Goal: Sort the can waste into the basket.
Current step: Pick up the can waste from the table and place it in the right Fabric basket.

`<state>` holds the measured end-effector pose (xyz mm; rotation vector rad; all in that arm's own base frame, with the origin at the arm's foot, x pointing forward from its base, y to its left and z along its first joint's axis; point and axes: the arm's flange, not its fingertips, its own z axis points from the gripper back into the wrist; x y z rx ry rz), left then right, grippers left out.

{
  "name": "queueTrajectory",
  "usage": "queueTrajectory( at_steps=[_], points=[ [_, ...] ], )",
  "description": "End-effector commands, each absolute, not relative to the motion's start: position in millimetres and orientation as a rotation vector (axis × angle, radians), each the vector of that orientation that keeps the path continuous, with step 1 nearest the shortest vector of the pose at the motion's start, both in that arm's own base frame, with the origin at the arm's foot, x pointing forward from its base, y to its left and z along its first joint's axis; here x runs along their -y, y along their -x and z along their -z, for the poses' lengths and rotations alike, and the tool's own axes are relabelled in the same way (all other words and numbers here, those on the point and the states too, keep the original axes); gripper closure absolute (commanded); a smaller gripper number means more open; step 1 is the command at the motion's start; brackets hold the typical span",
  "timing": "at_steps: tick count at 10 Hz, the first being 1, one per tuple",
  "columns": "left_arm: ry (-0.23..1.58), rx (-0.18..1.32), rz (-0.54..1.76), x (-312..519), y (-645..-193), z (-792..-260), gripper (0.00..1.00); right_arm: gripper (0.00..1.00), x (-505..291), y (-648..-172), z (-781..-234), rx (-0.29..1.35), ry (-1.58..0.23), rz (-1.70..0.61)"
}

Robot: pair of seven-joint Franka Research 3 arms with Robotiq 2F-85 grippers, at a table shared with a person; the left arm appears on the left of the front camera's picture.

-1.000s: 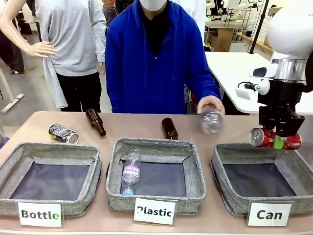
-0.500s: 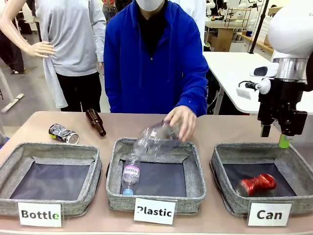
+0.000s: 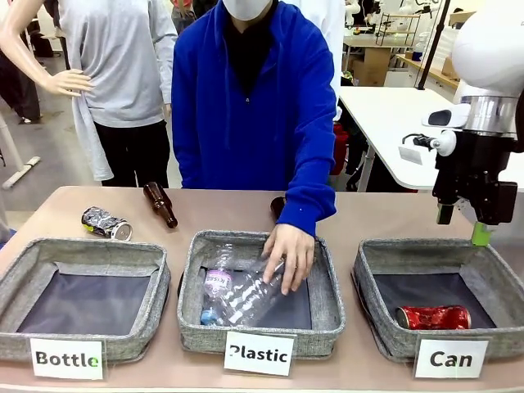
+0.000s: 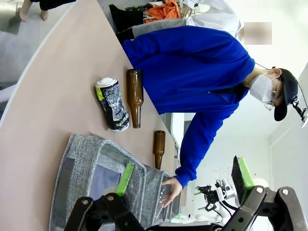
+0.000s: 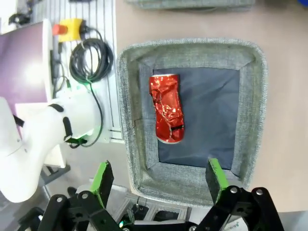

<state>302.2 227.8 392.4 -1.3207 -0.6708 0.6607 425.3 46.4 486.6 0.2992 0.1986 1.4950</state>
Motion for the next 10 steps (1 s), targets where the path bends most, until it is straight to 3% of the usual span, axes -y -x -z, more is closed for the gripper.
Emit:
queueTrajectory(
  at_steps=[1, 2, 4, 5, 8, 9, 10],
  points=[
    [1.324, 0.681, -0.638, -228, -300, -392, 0.0, 0.0, -28, -421, -501, -0.067, -0.511, -1.266],
    [1.324, 0.681, -0.638, -228, -300, -392, 0.0, 0.0, -5, -414, -513, 0.08, -0.78, -0.992],
    [1.324, 0.681, -0.638, -228, -300, -392, 0.0, 0.0, 51, -389, -524, 0.374, -1.296, -0.101],
    [1.324, 0.681, -0.638, -228, -300, -392, 0.0, 0.0, 75, -373, -517, 0.551, -1.379, 0.254],
    [1.324, 0.681, -0.638, -228, -300, -392, 0.0, 0.0, 102, -353, -497, 0.746, -1.537, 0.709],
    [1.324, 0.681, -0.638, -228, -300, -392, 0.0, 0.0, 114, -354, -507, -0.062, -1.004, -0.616],
    [1.324, 0.681, -0.638, -228, -300, -392, 0.0, 0.0, 114, -354, -507, -0.062, -1.004, -0.616]
  ],
)
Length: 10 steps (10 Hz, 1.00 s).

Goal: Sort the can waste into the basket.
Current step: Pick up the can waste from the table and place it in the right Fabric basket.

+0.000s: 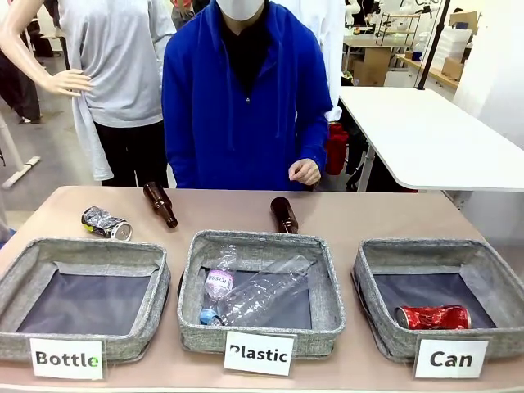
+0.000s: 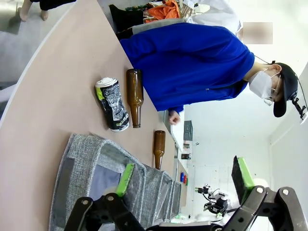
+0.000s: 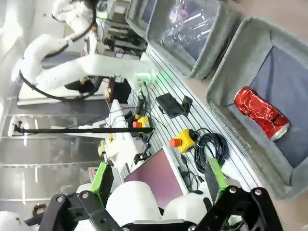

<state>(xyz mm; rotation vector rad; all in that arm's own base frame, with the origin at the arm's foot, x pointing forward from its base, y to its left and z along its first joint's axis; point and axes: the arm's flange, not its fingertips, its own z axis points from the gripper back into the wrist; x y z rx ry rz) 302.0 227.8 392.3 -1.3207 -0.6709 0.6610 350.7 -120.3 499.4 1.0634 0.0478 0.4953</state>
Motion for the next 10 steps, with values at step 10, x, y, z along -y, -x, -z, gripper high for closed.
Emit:
queueTrajectory(
  at_steps=[10],
  points=[
    [1.324, 0.681, -0.638, -227.7, -299.9, -391.8, 0.0, 0.0, 114.5, -354.0, -506.6, -0.062, -1.004, -0.616]
  ],
)
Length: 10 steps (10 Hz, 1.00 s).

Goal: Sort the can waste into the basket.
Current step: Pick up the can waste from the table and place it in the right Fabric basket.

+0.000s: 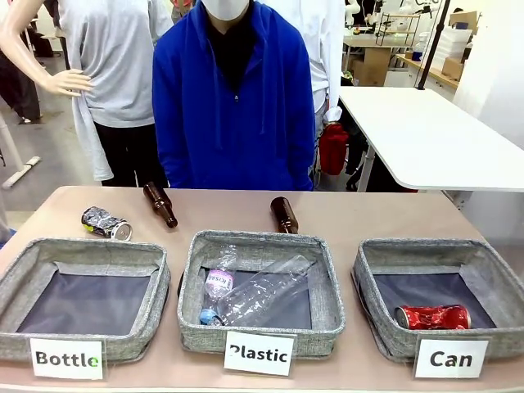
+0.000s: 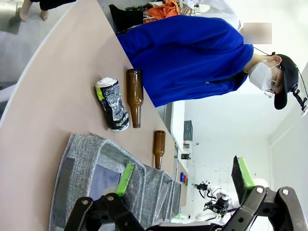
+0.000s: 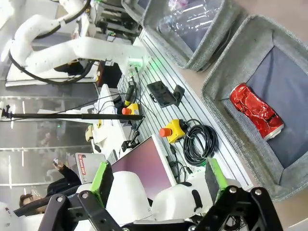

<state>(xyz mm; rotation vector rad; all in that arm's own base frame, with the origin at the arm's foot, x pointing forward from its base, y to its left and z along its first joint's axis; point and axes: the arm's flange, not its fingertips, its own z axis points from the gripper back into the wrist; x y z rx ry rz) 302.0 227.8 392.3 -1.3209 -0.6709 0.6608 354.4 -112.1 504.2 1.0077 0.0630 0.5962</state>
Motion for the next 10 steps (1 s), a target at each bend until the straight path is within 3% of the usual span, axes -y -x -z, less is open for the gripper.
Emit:
queueTrajectory(
  at_steps=[1, 6, 7, 8, 10],
  points=[
    [1.324, 0.681, -0.638, -228, -300, -392, 0.0, 0.0, 114, -354, -507, -0.062, -1.004, -0.616],
    [1.321, 0.671, -0.661, -228, -302, -392, 0.0, 0.0, 114, -354, -507, -0.062, -1.004, -0.616],
    [1.213, 0.761, -0.554, -219, -311, -400, 0.0, 0.0, 114, -354, -507, -0.062, -1.004, -0.616],
    [0.972, 0.866, -0.47, -200, -329, -406, 0.0, 0.0, 114, -354, -507, -0.062, -1.004, -0.616],
    [0.707, 0.862, -0.306, -155, -378, -412, 0.0, 0.0, 114, -354, -507, -0.062, -1.004, -0.616]
  ],
)
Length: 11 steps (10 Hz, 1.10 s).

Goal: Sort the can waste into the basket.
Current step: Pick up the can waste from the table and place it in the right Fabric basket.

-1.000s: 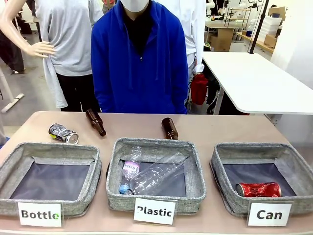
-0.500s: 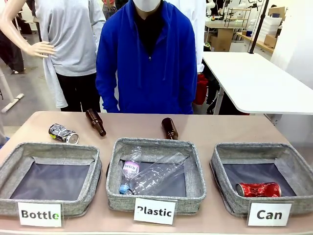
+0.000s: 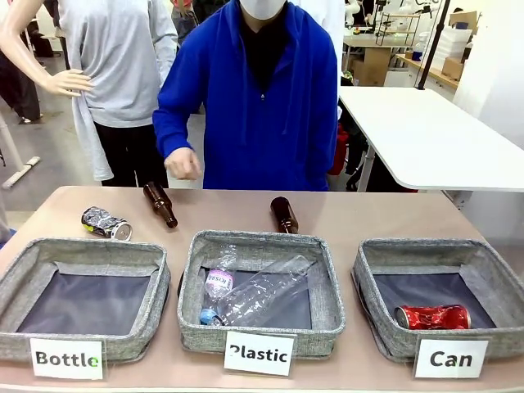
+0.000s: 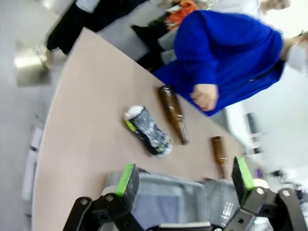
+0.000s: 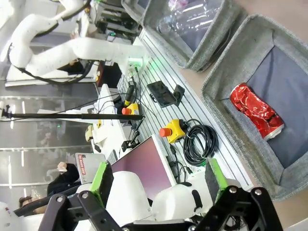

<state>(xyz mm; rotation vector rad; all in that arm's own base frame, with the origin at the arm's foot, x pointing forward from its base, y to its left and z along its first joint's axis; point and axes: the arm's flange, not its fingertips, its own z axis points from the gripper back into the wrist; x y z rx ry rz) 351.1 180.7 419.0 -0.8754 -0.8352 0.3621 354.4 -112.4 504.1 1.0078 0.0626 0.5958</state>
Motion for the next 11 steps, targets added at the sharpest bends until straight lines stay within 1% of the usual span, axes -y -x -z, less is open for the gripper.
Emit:
queueTrajectory(
  at_steps=[1, 2, 3, 4, 5, 6, 7, 8, 9, 10, 11],
  points=[
    [0.592, 0.804, -0.255, -142, -408, -411, 0.0, 0.0, 114, -354, -507, -0.062, -1.004, -0.616],
    [0.503, 0.776, -0.235, -132, -438, -414, 0.0, 0.0, 114, -354, -507, -0.062, -1.004, -0.616],
    [0.528, 0.84, -0.217, -126, -456, -422, 0.0, 0.0, 114, -354, -507, -0.062, -1.004, -0.616],
    [0.647, 0.948, -0.242, -125, -460, -438, 0.0, 0.0, 114, -354, -507, -0.062, -1.004, -0.616],
    [0.53, 0.815, -0.22, -110, -431, -427, 0.0, 0.0, 114, -354, -507, -0.062, -1.004, -0.616],
    [0.53, 0.815, -0.22, -110, -431, -427, 0.0, 0.0, 114, -354, -507, -0.062, -1.004, -0.616],
    [0.549, 0.85, -0.229, -107, -458, -436, 0.0, 0.0, 114, -354, -507, -0.062, -1.004, -0.616],
    [0.475, 0.742, -0.155, -100, -480, -434, 0.0, 0.0, 114, -354, -507, -0.062, -1.004, -0.616],
    [0.408, 0.669, -0.191, -91, -513, -428, 0.0, 0.0, 114, -354, -507, -0.062, -1.004, -0.616],
    [0.367, 0.568, -0.126, -82, -533, -422, 0.0, 0.0, 114, -354, -507, -0.062, -1.004, -0.616],
    [0.39, 0.513, -0.039, -98, -525, -435, 0.0, 0.0, 114, -354, -507, -0.062, -1.004, -0.616]
  ],
)
